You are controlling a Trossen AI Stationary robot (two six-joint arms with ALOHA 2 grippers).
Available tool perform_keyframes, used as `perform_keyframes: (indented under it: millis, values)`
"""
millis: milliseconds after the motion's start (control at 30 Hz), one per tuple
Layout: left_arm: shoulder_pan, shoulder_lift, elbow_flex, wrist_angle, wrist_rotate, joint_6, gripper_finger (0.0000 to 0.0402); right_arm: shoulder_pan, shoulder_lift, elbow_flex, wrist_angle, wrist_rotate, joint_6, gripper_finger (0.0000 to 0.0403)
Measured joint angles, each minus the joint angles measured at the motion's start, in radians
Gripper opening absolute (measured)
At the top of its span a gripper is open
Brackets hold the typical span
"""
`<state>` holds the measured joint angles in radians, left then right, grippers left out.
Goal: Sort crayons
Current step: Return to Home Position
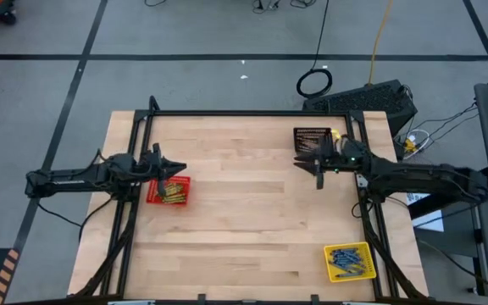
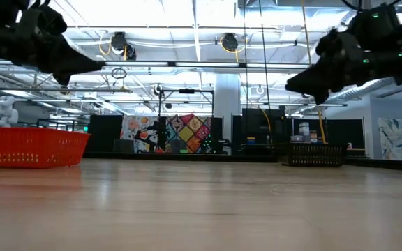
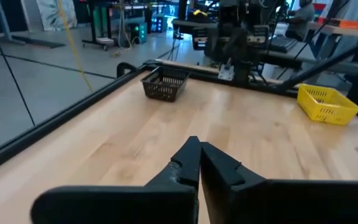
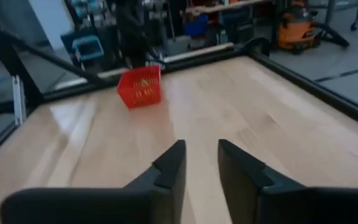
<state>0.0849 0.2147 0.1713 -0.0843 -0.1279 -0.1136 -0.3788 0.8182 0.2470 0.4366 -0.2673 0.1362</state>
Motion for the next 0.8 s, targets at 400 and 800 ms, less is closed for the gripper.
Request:
perform_keyframes:
  millis: [400,800]
  values:
    - [-0.007,-0.129,-0.068,0.000,-0.031,-0.004,0.0000,0.125,-0.329,-0.129,-0.014,0.002,0.158,0.0004]
    - [-0.007,-0.132,-0.068,0.000,-0.052,-0.031,0.0000,0.371,-0.494,-0.199,-0.011,0.064,0.079,0.0000]
